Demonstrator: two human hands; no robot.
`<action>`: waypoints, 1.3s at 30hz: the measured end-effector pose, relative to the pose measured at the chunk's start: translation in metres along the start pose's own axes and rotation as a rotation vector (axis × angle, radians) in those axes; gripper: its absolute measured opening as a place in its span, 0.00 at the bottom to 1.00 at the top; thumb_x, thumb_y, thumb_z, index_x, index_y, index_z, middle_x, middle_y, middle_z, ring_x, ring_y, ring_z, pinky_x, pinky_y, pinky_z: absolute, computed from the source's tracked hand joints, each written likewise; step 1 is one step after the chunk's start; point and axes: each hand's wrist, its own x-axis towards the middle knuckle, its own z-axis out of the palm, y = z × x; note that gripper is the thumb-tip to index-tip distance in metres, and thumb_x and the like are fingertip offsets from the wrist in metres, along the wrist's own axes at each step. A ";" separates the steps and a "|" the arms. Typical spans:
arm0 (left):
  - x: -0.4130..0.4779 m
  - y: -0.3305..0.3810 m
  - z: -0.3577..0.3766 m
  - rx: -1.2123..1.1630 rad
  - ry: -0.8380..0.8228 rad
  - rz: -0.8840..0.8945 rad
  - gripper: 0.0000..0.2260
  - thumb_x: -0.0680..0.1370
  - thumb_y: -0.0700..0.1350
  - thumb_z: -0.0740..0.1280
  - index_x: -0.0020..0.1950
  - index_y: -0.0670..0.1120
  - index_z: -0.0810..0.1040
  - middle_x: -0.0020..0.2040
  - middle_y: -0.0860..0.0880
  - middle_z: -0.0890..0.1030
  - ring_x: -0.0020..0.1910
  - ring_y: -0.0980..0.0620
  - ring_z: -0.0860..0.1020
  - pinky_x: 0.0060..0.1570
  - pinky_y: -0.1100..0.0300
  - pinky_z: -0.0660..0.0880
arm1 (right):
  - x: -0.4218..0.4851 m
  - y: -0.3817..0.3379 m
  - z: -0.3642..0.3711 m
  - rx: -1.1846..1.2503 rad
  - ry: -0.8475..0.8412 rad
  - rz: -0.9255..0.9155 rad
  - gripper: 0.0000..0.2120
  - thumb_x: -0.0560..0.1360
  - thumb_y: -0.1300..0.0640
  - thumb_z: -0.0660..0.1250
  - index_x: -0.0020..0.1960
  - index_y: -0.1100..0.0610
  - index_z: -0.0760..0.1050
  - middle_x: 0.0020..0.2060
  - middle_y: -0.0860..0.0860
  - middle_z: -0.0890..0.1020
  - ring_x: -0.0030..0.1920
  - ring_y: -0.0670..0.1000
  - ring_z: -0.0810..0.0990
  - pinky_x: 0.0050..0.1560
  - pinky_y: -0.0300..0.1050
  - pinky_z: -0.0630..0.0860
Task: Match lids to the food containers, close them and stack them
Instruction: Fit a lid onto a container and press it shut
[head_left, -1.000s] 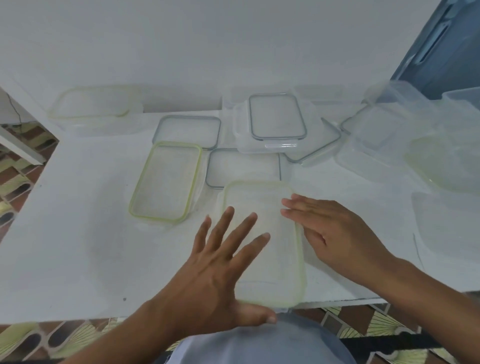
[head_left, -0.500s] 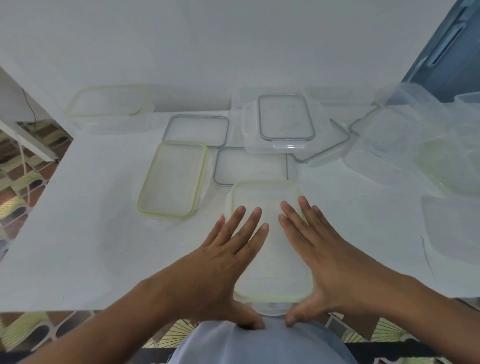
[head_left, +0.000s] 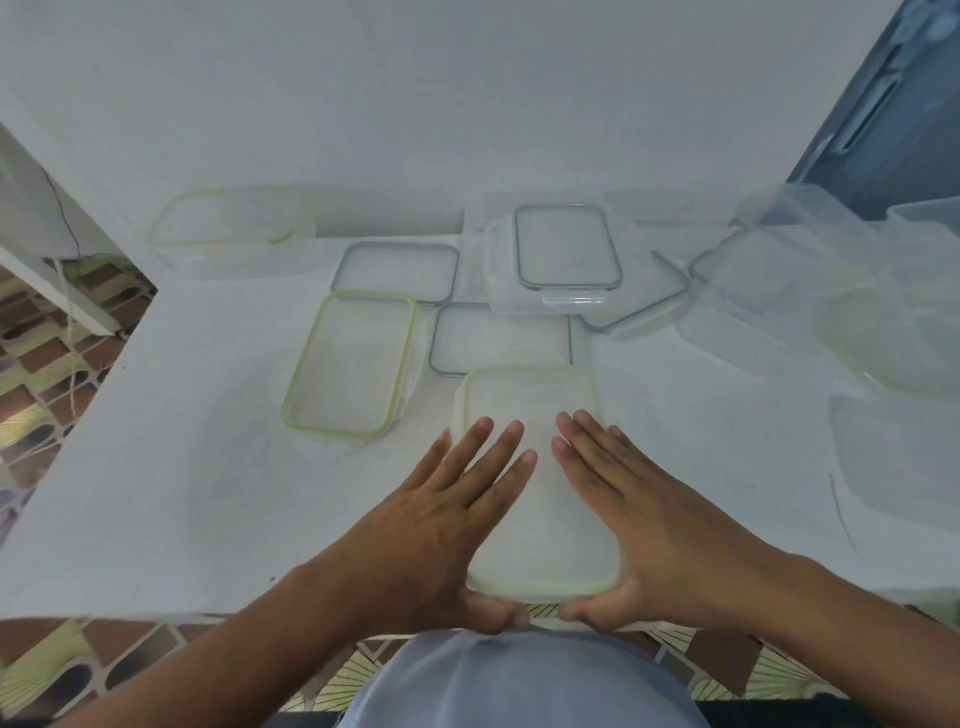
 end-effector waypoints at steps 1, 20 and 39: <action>-0.001 0.000 -0.001 -0.009 -0.002 0.000 0.53 0.74 0.78 0.57 0.84 0.49 0.37 0.83 0.49 0.33 0.81 0.46 0.33 0.80 0.41 0.50 | -0.001 0.000 -0.001 0.010 -0.001 -0.005 0.59 0.68 0.21 0.56 0.80 0.57 0.33 0.78 0.49 0.29 0.78 0.47 0.29 0.76 0.46 0.35; -0.010 -0.016 -0.027 0.146 0.173 0.143 0.27 0.76 0.58 0.72 0.74 0.55 0.73 0.78 0.52 0.70 0.64 0.50 0.72 0.58 0.46 0.69 | 0.000 0.074 -0.034 -0.051 0.019 -0.293 0.39 0.70 0.61 0.78 0.76 0.46 0.65 0.75 0.39 0.66 0.80 0.44 0.51 0.78 0.42 0.44; 0.007 -0.024 0.010 -0.099 0.206 0.013 0.35 0.83 0.62 0.57 0.84 0.45 0.51 0.85 0.48 0.48 0.83 0.50 0.44 0.80 0.44 0.44 | 0.002 0.046 -0.002 -0.055 0.085 -0.025 0.45 0.76 0.24 0.42 0.81 0.54 0.42 0.81 0.49 0.41 0.78 0.43 0.33 0.75 0.37 0.32</action>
